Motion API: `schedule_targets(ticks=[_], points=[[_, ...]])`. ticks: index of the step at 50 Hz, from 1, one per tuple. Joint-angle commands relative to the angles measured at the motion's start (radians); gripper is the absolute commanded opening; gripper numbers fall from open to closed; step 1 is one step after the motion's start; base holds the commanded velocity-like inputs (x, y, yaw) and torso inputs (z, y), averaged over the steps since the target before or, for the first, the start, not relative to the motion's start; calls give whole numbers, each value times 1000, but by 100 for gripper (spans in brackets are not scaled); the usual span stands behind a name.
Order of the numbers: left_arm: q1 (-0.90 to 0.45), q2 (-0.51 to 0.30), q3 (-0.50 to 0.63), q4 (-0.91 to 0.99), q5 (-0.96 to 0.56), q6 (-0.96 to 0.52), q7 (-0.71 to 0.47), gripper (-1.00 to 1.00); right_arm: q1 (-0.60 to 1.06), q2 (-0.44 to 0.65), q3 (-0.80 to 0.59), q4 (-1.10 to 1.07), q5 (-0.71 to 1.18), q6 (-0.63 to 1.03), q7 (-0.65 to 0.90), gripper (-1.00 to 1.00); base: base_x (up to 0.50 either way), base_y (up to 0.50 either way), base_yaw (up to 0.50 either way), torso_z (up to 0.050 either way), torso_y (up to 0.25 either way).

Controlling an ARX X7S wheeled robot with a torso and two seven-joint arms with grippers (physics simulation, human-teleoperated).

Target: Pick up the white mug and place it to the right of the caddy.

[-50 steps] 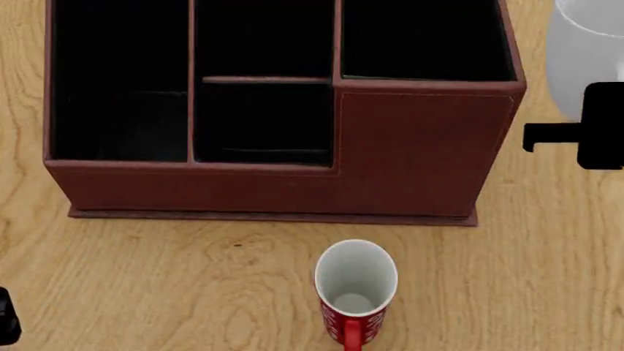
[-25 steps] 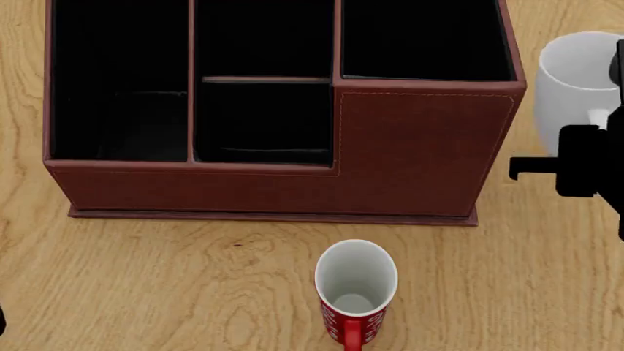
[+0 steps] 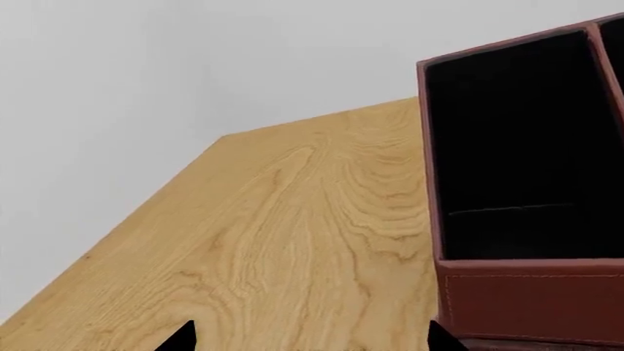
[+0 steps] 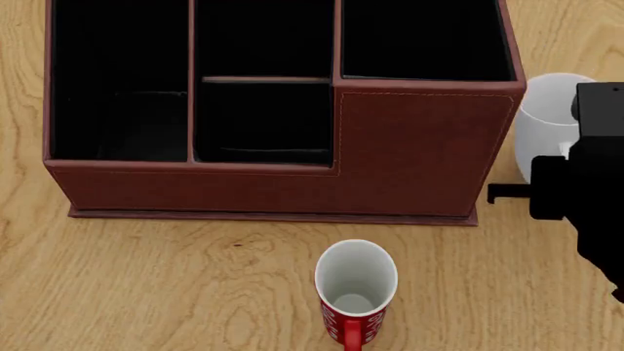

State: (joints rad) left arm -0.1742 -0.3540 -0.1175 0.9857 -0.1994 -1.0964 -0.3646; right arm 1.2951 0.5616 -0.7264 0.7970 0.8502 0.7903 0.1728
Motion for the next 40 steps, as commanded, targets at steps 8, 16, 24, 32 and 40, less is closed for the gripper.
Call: schedule_targets(ticks=[8,16,24,32,40], points=[[12,-7,-6,1,-5,6,-9,100,-16,-61,-14,145,-71,-107,-61,-100,7,0,5,0,-6],[20,-8,-10,2,-10,13,-10,100,-47,-56,-4,115,-58,-104,-42,-100,5,0,4,0,-9],[25,-8,-13,-4,-15,24,-11,100,-97,6,26,-56,-6,-35,31,-100,2,0,2,0,-5],[27,-9,-11,-7,-19,30,-13,100,-135,49,49,-161,36,15,82,100,0,0,0,0,0],[19,-9,-10,-7,-26,26,-15,100,-138,103,82,-301,81,72,151,100,0,0,0,0,0]])
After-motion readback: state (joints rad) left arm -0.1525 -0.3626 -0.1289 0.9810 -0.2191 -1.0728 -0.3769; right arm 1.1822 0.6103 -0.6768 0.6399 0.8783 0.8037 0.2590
